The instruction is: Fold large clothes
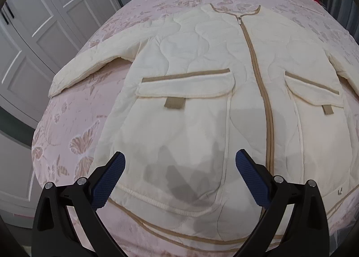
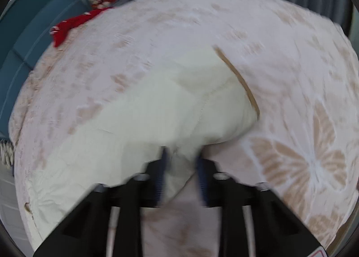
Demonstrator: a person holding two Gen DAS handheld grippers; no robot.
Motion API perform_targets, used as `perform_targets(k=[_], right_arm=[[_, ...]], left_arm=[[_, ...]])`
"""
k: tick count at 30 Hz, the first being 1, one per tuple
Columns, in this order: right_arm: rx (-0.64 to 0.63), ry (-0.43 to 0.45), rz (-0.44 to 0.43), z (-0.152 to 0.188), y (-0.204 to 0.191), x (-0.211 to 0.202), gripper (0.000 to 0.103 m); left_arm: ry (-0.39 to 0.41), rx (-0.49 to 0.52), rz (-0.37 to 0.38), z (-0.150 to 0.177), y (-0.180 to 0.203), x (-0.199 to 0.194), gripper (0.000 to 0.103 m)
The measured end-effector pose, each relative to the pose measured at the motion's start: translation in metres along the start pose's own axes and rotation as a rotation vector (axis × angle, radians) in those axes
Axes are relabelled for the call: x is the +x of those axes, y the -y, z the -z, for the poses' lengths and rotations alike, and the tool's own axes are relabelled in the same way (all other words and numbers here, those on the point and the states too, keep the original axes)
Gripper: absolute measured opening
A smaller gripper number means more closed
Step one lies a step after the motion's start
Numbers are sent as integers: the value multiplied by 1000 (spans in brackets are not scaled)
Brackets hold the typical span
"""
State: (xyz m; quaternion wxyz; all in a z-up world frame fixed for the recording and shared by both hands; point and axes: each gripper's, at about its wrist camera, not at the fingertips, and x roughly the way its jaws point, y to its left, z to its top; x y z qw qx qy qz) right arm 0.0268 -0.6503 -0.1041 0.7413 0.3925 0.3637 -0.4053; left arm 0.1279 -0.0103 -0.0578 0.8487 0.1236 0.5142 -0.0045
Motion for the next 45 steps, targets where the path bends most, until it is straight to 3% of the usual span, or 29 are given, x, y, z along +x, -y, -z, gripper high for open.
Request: perform_targets(k=[3,7,11,14,16,19,21,23,24,26,31,36,38,40,41,42,43,45], right_arm=[[-80,69,-100,-5,-45,-34,8],[-311,138,-277,16,-142,-97,8],[-580,137,-461,82,-247,-156,8],[-738,63,-594,148,-309,-180,8],[-812,15,-643,184,-333,-185,8],[-992,-73,-671,264,-370,-182,13],[-1067,-124,-656,303,-375,-176,32],[-1092,-146,-651,330,-370,-177,43],[-1090,-140,-648,336,-362,-179,51],[-1058,-125,-622,339,-342,-182,59],[-857,-161,-506,303,-278,-159,59],[-641,-210,-411,248,-233,-112,60],[-578,-205,-396,231,-221,-99,60],[-503,-214,-395,211,-214,-79,60],[-477,-221,-399,205,-213,-71,60],[-444,-229,-406,199,-212,-61,58],[-416,-231,-411,193,-214,-53,57],[-384,-236,-418,186,-216,-40,46]], left_arm=[[14,2,2,-6,-3,1,96],[27,-35,29,-14,-15,2,96],[38,-76,44,-18,-31,2,96],[37,-104,39,-17,-47,4,96],[33,-131,30,-15,-62,7,96],[23,-168,22,-13,-81,13,96],[12,-195,37,-13,-92,17,96],[5,-233,73,-16,-102,21,96],[3,-247,94,-19,-106,22,97],[-5,-279,170,-27,-108,27,97],[-55,-350,389,-60,-85,55,97],[-113,-410,488,-93,-47,97,96],[-122,-448,509,-100,-39,108,82],[-146,-457,533,-110,-34,118,41],[-160,-462,539,-115,-33,121,33],[-166,-461,529,-120,-34,123,16],[-147,-446,541,-128,-36,121,7],[-106,-422,538,-140,-45,111,6]])
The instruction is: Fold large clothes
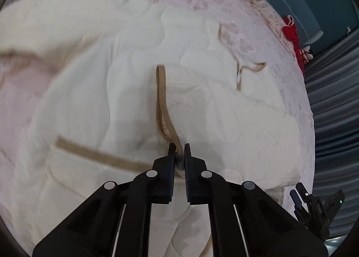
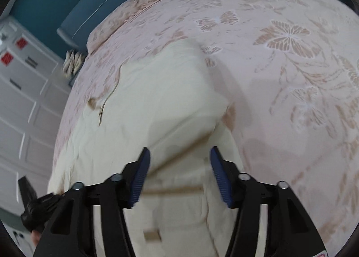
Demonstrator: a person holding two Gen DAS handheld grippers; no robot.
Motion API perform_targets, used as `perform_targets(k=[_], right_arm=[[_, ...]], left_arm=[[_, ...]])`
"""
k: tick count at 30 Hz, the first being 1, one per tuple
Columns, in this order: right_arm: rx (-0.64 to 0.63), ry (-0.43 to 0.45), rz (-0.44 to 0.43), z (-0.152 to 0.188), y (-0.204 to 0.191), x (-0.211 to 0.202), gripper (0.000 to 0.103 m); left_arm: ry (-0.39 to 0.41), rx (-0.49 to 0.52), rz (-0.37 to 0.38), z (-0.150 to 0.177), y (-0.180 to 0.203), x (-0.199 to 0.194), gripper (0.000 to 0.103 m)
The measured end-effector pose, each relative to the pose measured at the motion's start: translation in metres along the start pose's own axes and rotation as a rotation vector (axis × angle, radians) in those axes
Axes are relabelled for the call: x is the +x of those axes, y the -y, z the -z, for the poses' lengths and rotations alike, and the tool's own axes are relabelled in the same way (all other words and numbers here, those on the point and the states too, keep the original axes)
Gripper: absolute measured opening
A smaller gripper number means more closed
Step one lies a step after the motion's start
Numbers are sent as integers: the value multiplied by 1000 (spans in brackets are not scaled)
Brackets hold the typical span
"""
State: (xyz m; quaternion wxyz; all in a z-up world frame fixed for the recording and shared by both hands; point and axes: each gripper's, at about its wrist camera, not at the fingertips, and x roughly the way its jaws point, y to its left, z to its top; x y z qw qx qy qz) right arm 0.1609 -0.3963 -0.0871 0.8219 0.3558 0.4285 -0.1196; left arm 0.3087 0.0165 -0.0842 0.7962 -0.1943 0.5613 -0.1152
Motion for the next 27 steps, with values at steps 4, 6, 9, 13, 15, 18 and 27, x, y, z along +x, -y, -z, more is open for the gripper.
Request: perform_targets(k=[4,6,9,13,15,18,27], right_arm=[[31,-1,-15,-19,-2,20,21],[12,-6,-27,-27,-11,27,0],[-82,76,-4,-30,-35,8,0],[-282,106,143,-19,-60,6,0],[-294,77,155,-14,-57,12,0],[-302,58,151,-11,-54,17,1],[-353,-16,251,9,-26,74,0]], left_arm=[[157,99,-53,-33,7,-45,5],[203,135,-87,-42,6,-58,5],[231,192,-185,-44,-1,-57,5],[158,193,-273,-30,-22,-15,5],[131,187,-305,-22,-32,4,5],[130,182,-320,-14,-40,20,6],[211,237,-337,3,-42,30,10]])
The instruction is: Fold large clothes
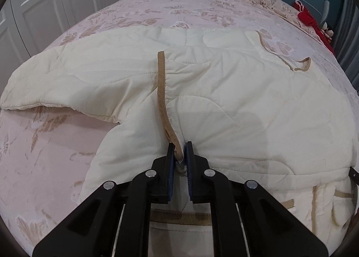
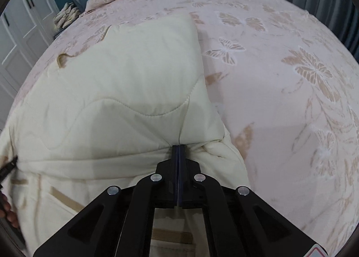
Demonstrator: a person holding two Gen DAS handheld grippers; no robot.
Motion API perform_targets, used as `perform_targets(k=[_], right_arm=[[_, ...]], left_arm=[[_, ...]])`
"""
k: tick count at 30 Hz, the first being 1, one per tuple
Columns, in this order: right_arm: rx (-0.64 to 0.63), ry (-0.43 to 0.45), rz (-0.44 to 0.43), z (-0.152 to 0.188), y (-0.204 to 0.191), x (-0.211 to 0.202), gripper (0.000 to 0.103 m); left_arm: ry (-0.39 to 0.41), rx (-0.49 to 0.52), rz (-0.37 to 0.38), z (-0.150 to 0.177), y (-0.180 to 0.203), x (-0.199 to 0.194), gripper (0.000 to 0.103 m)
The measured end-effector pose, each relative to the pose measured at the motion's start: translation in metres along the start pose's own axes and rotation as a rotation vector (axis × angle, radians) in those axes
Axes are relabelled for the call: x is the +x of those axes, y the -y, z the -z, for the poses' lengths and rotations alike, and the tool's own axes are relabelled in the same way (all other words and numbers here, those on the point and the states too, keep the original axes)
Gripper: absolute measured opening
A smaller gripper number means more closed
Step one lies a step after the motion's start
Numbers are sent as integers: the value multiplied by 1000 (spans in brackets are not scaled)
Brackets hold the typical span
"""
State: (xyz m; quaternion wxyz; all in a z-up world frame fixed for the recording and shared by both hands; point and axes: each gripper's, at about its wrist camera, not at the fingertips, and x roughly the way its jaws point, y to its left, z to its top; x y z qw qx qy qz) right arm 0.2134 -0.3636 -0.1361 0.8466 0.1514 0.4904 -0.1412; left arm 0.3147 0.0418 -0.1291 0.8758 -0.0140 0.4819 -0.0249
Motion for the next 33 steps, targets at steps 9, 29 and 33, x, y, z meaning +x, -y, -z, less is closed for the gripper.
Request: perform_targets(k=[9,29,33], right_arm=[[-51,75,78,9,-10,5,0],[-132,87,29,88,-74,-102,50],[-167,24,-10,118,-99,-110,50]], left_arm=[[104,43,-43,12,9,5,11],[132,-591,137,-13,-233,-62,94],[130,-738,4,-20,-324,-48,94]])
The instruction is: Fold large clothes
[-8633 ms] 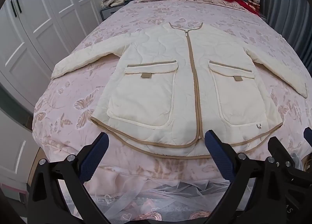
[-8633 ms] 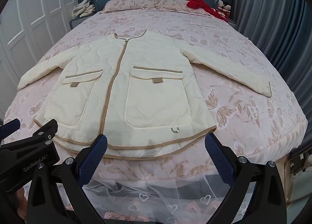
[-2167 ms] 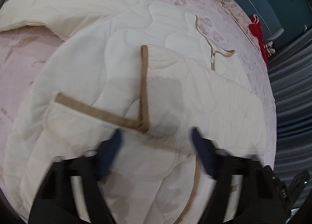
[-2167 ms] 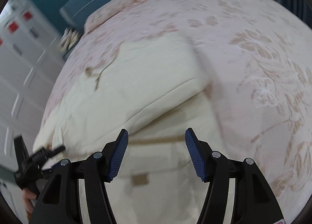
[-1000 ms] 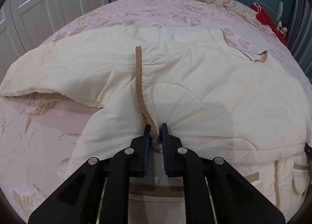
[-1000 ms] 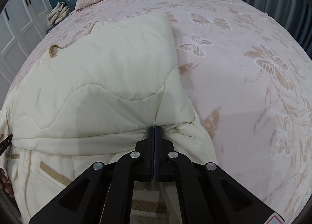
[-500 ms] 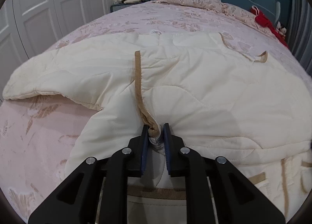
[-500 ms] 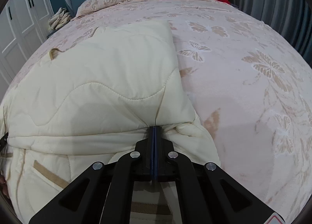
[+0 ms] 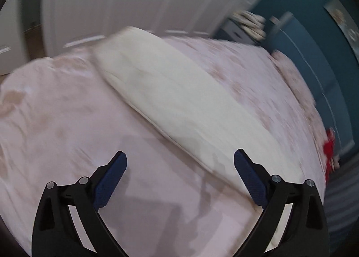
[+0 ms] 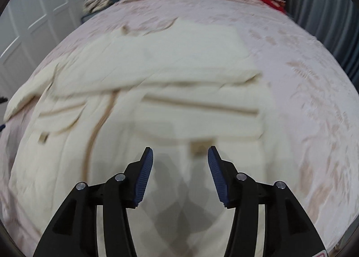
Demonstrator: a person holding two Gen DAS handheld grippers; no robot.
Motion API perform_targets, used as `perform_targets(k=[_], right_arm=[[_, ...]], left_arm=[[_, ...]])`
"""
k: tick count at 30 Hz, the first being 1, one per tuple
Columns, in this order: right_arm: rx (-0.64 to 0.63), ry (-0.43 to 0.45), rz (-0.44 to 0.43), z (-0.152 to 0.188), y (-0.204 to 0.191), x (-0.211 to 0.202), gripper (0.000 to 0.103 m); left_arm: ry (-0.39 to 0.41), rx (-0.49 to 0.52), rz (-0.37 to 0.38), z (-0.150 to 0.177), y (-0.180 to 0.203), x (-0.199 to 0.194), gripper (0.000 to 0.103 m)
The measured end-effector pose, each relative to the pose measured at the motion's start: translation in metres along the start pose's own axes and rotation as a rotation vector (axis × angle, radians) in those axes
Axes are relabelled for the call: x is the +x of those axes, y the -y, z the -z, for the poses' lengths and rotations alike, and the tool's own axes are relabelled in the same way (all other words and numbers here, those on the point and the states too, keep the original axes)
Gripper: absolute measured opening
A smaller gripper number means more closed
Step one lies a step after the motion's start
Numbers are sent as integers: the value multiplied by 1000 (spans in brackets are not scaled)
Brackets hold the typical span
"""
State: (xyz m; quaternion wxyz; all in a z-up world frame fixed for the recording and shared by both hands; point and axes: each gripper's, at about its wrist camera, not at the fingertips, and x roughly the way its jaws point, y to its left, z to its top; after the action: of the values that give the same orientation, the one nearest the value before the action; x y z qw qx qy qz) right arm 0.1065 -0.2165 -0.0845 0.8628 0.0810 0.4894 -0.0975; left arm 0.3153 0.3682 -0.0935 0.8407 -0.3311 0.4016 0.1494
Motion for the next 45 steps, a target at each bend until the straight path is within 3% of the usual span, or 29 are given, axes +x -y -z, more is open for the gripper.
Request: perform_targets(k=[3,6,8,10,12,13,17,22,26,28,29,30,31,33,36,38,42,45], right_arm=[[-36,-52,-22,14,-22,-2,52],[-59,-74,-29,22,-38,-5,57],[-75,-87,-37,26,-47,-7,58],[-86,-91,-41,27,-52,-10,58],[-97,-91,-45,30,-57,-14,58],[-99,-90,-46,29,-58,-15,58],[-73,-87,-59,28,-51,-20,59],[-59,-69,-60,29,-41,-28,59],[-26,-52,-66,29,-25,-36,59],[-6,-48,-67,29,-17,-38,59],[6,-46,-66,30,-11,-39,59],[17,-45,-63,30,-6,-40,59],[28,-44,-60,30,0,-41,59],[45,-38,-56,30,10,-43,59],[70,-27,-43,26,30,-44,63],[75,-18,-37,20,41,-42,63],[125,2,-66,-10,64,-30,63],[197,36,-103,-45,79,-17,63]], left_arm=[[-20,-130,-53,-39,-45,21,90],[-49,-241,-23,-55,-69,38,86],[-31,-252,-27,-61,-72,36,76],[-81,-213,12,-68,-61,43,25],[-114,-184,15,-69,-45,44,8],[-92,-147,32,-72,-31,35,7],[30,103,127,-76,63,-22,6],[97,395,307,-31,199,-96,6],[70,585,448,44,296,-133,6],[-5,643,522,92,329,-146,8],[-54,663,547,119,342,-146,10],[-87,671,563,136,351,-142,21],[-141,685,571,165,357,-137,47],[-210,685,567,215,350,-124,63],[-283,662,530,249,329,-104,63],[-350,576,492,251,297,-78,63],[-380,320,399,207,230,-38,63],[-374,195,362,169,200,-17,63]])
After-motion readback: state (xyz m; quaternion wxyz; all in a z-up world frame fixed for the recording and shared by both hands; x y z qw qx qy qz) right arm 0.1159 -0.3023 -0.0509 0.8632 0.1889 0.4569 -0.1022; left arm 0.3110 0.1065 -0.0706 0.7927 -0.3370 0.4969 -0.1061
